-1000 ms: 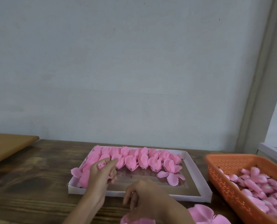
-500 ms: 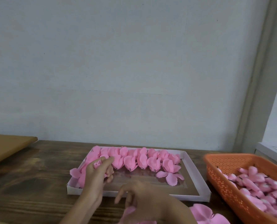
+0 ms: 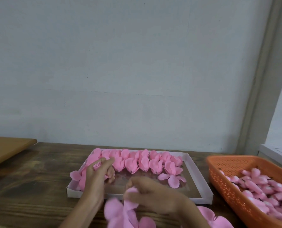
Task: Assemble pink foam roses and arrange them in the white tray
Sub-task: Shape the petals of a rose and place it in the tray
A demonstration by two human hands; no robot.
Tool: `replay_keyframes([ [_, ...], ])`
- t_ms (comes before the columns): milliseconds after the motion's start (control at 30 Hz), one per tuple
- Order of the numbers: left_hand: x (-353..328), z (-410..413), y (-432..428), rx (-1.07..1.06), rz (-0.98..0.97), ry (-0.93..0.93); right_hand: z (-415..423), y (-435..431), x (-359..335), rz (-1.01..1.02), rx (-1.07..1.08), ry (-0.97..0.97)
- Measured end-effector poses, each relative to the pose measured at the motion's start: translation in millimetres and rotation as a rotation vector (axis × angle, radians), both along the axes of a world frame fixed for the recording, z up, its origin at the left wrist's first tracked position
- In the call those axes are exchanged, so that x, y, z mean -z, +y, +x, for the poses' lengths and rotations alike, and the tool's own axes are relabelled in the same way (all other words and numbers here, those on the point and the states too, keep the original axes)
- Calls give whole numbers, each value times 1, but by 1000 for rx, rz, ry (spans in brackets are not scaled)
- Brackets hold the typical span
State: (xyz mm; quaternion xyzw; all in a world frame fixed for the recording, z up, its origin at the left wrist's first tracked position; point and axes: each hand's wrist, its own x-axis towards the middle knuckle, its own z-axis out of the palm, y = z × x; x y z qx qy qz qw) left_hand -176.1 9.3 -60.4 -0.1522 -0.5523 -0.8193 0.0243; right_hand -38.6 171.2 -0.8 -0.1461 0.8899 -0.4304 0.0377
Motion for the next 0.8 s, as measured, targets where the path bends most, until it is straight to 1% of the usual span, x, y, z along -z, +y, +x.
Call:
replay_keyframes([
  [67, -3, 0, -1, 3, 5, -26, 0, -1, 4, -251, 141, -75],
  [133, -4, 3, -1, 18, 21, -66, -1, -4, 7, -499, 238, -157],
  [200, -5, 7, -1, 22, 43, -99, -4, -8, 11, -672, 304, -191],
  [233, -7, 9, 0, 11, 51, -107, -6, -9, 13, -722, 343, -192],
  [300, -10, 12, 1, -15, 62, -102, -11, -9, 19, -724, 441, -155],
  [400, -18, 18, 1, -22, 56, -46, -17, -7, 24, -593, 588, -20],
  [500, -26, 27, 3, -25, 44, -10, -20, -9, 26, -477, 659, 134],
  [567, -29, 33, 5, -18, 24, 1, -20, -13, 26, -435, 639, 173],
  [633, -31, 39, 9, 7, -19, -1, -20, -19, 27, -427, 586, 164],
  [733, -32, 46, 13, 55, -36, 6, -21, -26, 31, -450, 547, 149],
  [800, -32, 48, 15, 68, -15, 15, -21, -29, 33, -515, 516, 128],
])
